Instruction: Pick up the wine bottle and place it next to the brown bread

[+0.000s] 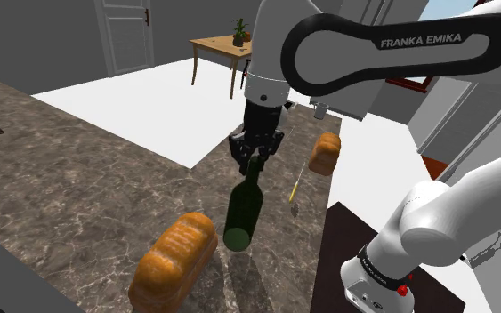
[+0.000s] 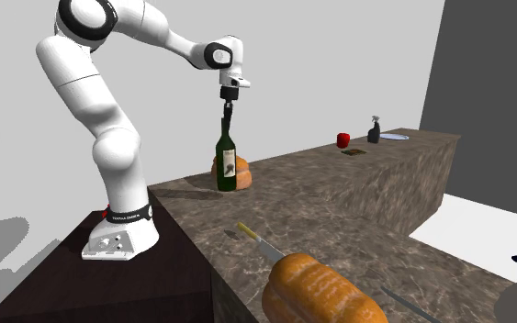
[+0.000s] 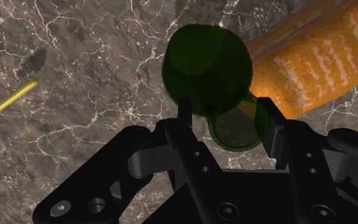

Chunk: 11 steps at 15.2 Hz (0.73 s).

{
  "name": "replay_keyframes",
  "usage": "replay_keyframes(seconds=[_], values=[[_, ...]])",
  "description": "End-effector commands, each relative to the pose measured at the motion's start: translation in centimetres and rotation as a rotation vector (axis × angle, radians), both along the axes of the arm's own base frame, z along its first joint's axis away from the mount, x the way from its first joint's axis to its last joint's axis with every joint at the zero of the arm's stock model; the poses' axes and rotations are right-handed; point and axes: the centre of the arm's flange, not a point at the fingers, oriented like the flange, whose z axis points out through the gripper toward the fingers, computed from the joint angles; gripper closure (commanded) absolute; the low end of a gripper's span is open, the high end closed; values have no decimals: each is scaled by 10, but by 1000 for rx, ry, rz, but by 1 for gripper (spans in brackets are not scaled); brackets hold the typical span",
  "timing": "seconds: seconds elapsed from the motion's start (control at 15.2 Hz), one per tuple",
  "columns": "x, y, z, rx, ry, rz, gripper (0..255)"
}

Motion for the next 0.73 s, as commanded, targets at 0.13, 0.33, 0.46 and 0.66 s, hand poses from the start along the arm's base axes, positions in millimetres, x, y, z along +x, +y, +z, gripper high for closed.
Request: replay_keyframes(seconds=[0.13,0.33,0.46,0.66], values=[[0,0,-21,0,-1,0,255],[0,0,-30,0,-1,0,255],[0,0,-30,0,-1,0,255],[0,0,-30,0,-1,0,255]])
